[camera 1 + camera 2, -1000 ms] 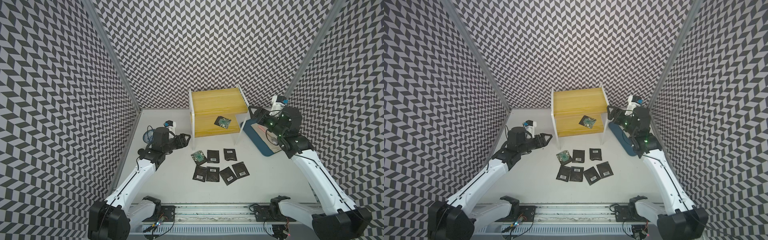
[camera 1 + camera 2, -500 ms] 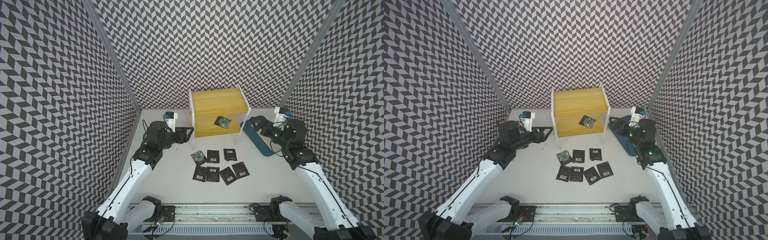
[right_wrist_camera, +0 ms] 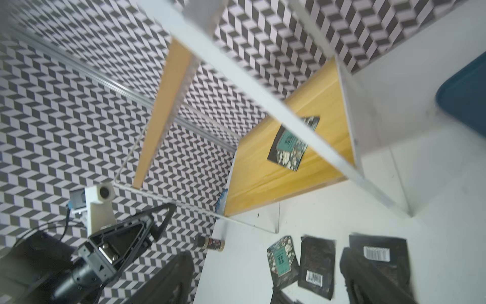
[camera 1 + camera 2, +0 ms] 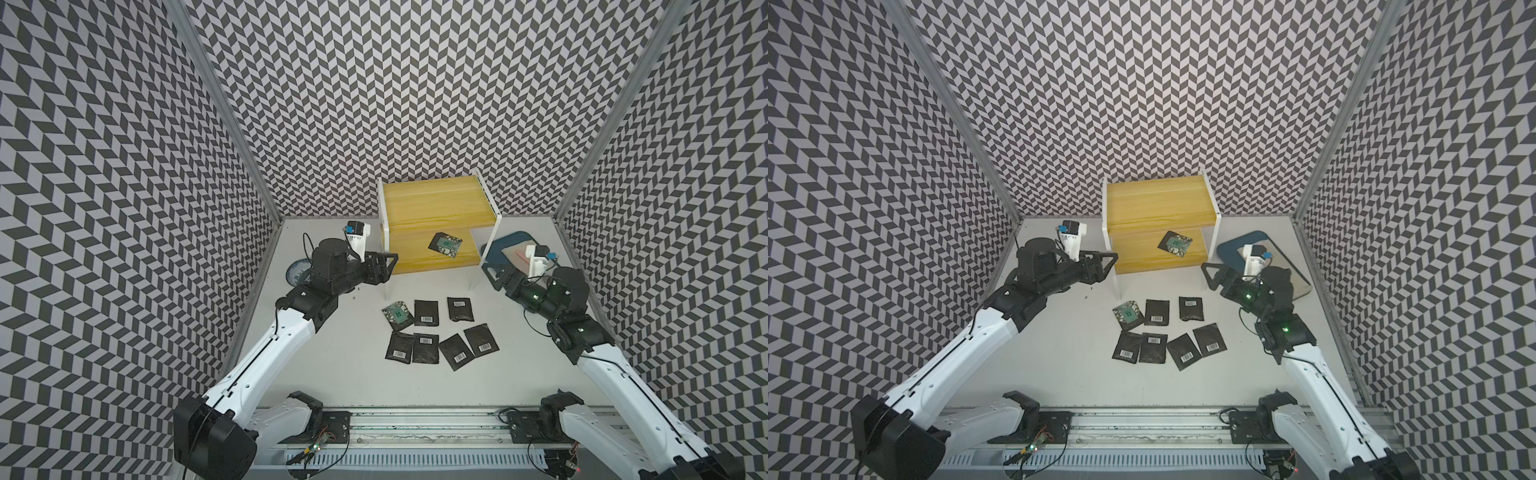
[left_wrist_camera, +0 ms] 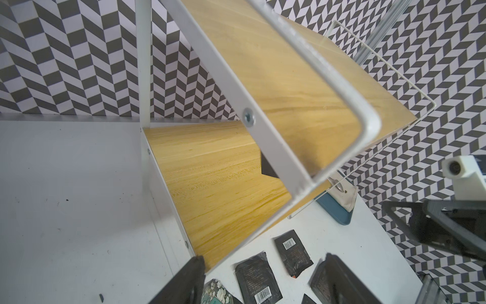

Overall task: Remove the tea bags from the shelf
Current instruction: Pick up the tea bag from the shelf.

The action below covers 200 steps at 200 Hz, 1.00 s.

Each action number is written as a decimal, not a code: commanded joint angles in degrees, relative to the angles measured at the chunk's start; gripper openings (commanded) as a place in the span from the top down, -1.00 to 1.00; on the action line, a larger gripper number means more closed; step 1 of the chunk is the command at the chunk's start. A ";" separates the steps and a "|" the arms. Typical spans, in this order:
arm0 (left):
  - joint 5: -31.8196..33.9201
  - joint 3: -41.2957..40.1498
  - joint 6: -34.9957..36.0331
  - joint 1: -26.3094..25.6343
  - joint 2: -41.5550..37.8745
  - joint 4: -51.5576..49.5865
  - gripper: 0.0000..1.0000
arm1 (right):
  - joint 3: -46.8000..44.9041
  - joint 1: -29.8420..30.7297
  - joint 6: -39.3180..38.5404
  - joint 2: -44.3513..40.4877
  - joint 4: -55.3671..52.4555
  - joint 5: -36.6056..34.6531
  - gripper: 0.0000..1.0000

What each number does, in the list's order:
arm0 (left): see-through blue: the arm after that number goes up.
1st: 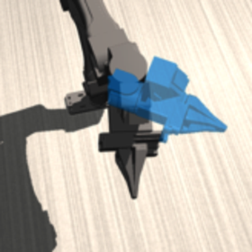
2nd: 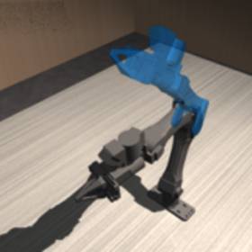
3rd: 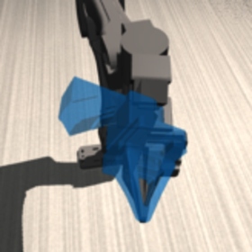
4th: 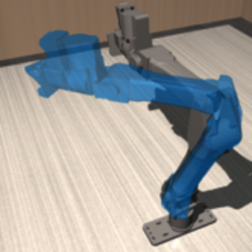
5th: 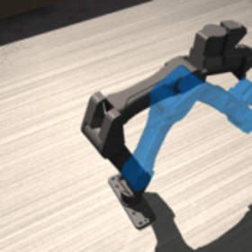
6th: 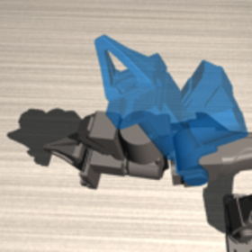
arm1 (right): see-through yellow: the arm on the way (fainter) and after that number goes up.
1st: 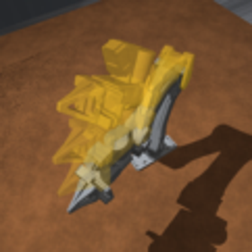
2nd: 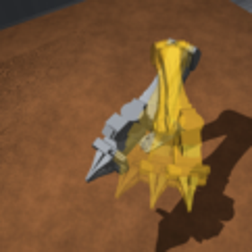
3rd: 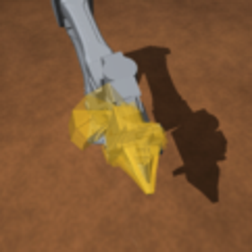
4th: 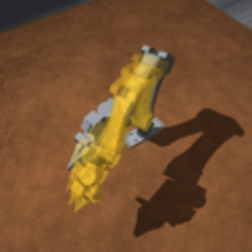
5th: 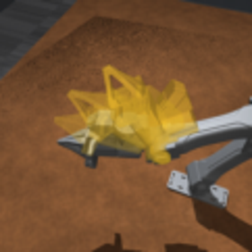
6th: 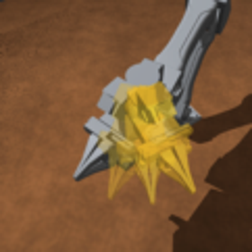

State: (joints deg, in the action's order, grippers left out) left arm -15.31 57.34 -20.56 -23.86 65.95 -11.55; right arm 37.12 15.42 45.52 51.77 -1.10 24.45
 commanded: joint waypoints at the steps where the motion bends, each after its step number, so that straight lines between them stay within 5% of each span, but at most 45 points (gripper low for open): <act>1: 2.95 1.75 1.11 -0.53 1.25 3.02 -0.50 | -1.58 4.81 8.41 2.00 10.50 -3.60 -0.86; 56: 3.48 2.47 2.53 -0.67 4.33 5.08 -0.36 | -6.79 8.67 20.16 6.71 26.20 -12.78 -0.99; 126: 0.74 2.26 2.89 -0.71 5.07 5.80 0.32 | -3.78 10.68 28.74 20.09 31.82 -16.74 -0.95; 200: -0.11 2.44 2.19 -0.93 5.81 6.21 0.38 | 1.25 11.87 35.44 30.76 35.13 -22.13 -0.93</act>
State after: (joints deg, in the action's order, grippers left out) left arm -14.39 58.08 -18.28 -24.40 71.42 -7.22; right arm 36.32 26.72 77.76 80.27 28.88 5.39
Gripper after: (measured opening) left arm 0.312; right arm 0.968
